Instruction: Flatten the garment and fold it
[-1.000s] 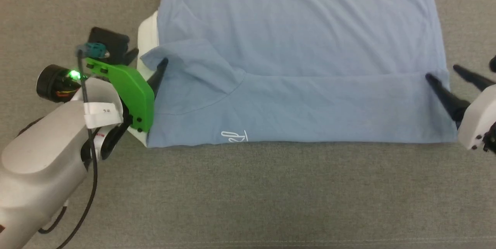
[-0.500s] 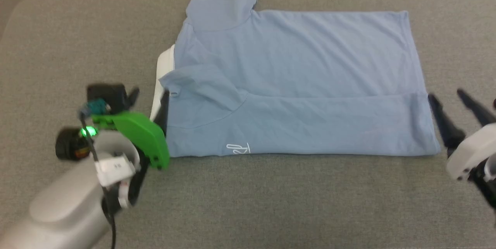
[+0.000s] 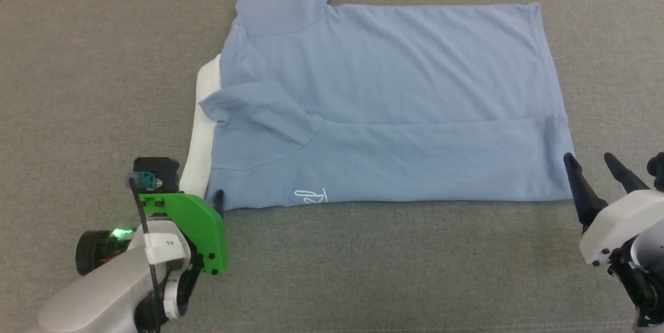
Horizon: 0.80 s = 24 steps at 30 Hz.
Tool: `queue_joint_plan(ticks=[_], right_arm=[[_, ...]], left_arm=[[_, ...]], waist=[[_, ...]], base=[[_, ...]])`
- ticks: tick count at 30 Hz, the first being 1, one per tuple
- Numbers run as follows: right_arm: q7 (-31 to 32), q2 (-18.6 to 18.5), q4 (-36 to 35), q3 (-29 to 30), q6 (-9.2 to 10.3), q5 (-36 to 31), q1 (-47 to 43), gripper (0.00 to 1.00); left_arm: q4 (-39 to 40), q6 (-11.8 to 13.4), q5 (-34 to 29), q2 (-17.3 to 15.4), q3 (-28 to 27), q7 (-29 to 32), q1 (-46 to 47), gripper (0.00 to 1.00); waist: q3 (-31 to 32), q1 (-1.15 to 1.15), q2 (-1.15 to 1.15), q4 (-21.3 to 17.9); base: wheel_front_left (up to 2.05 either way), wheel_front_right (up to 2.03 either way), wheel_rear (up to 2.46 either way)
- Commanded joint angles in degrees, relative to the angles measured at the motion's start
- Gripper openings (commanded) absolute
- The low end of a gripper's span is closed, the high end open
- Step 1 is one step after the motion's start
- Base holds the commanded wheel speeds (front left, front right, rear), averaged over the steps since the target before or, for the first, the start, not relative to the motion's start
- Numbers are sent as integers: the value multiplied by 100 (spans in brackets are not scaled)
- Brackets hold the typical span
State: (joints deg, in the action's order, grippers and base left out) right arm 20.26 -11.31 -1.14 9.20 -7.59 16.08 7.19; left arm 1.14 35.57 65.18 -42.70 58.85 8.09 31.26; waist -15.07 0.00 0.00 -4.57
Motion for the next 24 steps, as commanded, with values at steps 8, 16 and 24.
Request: queue_joint_plan(ticks=[8, 16, 24], right_arm=[[189, 222, -423, 186, 10, -168, -141, 100], [304, 224, -482, 271, 10, -264, -110, 100], [1014, 109, -183, 494, 10, -409, -28, 100]], left_arm=[[-107, 135, 176, 15, 29, 272, -124, 100], [-271, 38, 372, 201, 35, 384, -201, 0], [-285, -180, 187, 303, -41, -26, -114, 0]], waist=[[-373, 0, 0, -119], [-506, 0, 0, -100], [-281, 0, 0, 89]], base=[[0, 0, 0], [0, 0, 0], [0, 0, 0]])
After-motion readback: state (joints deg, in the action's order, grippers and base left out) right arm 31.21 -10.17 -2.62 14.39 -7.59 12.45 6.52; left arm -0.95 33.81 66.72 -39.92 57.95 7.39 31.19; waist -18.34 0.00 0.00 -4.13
